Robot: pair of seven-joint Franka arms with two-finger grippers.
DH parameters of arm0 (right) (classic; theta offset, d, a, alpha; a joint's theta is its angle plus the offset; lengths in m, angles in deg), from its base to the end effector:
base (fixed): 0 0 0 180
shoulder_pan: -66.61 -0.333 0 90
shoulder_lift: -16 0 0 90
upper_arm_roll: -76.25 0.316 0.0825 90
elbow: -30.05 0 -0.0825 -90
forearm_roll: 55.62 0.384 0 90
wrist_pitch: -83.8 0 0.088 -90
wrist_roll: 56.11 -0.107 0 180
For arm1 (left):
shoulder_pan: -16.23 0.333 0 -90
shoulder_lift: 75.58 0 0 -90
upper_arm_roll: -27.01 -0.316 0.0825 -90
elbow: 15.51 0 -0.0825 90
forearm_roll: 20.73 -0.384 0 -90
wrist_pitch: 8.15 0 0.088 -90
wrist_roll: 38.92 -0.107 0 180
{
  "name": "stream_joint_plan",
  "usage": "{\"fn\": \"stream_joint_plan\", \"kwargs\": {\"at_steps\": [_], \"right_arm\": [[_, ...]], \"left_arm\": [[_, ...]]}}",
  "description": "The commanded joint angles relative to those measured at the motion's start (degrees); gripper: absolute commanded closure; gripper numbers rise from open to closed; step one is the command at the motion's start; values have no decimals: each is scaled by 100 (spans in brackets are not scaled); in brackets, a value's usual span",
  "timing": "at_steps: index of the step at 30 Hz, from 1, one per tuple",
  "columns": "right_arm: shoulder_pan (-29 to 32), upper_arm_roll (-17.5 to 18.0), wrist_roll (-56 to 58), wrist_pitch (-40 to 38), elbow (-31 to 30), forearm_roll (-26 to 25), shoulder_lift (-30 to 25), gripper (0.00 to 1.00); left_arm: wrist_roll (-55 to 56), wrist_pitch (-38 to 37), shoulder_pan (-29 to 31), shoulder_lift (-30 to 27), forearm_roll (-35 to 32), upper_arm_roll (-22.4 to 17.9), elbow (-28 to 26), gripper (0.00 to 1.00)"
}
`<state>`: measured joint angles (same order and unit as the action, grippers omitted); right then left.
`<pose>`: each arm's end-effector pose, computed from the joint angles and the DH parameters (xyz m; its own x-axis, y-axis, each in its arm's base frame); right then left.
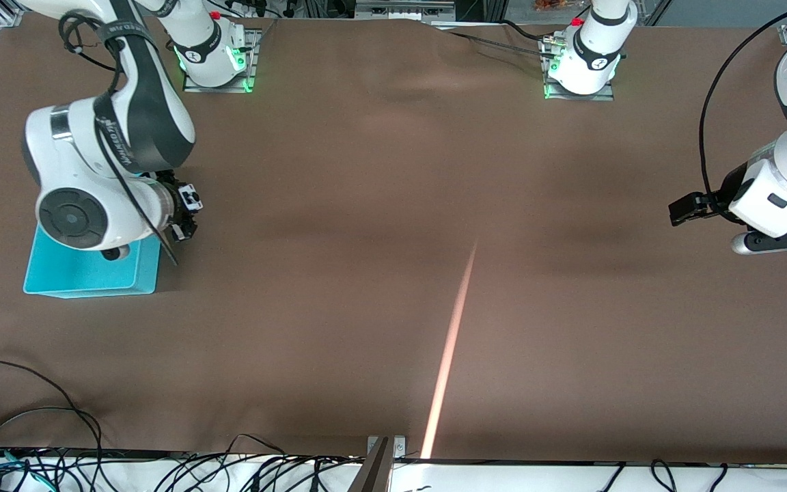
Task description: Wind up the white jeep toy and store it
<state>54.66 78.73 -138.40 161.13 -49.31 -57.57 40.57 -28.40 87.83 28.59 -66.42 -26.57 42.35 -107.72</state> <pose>0.6120 0.1486 0.4388 0.3673 -0.9290 -0.0451 -0.8250 -0.3478 0.4454 0.6012 -0.0113 0.5255 0.9898 0.1200 -0.0763 0.1145 -0.9907 -0.0730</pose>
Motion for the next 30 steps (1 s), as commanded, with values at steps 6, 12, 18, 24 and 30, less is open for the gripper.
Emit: {"fn": "stream_joint_plan", "kwargs": {"at_steps": [6,12,18,24,30], "right_arm": [[764,-2,1900,694,-2135,170,-2008,100],[1335,-10,3218,1037,-2812,161,-2491,100],[1713,-159,4624,1581,-3260,161,-2615,100],[1898,-265,5513,2583,-3849,161,-2571,100],[2153,-265,6111,3444,-4254,99,-2422,100]], "left_arm": [[-85,-141,-22,77,-128,21,160,0],[-85,-141,-22,77,-128,21,160,0],[-85,-141,-22,77,-128,21,160,0],[-85,-141,-22,77,-128,21,151,0],[-85,-141,-22,77,-128,21,151,0]]}}
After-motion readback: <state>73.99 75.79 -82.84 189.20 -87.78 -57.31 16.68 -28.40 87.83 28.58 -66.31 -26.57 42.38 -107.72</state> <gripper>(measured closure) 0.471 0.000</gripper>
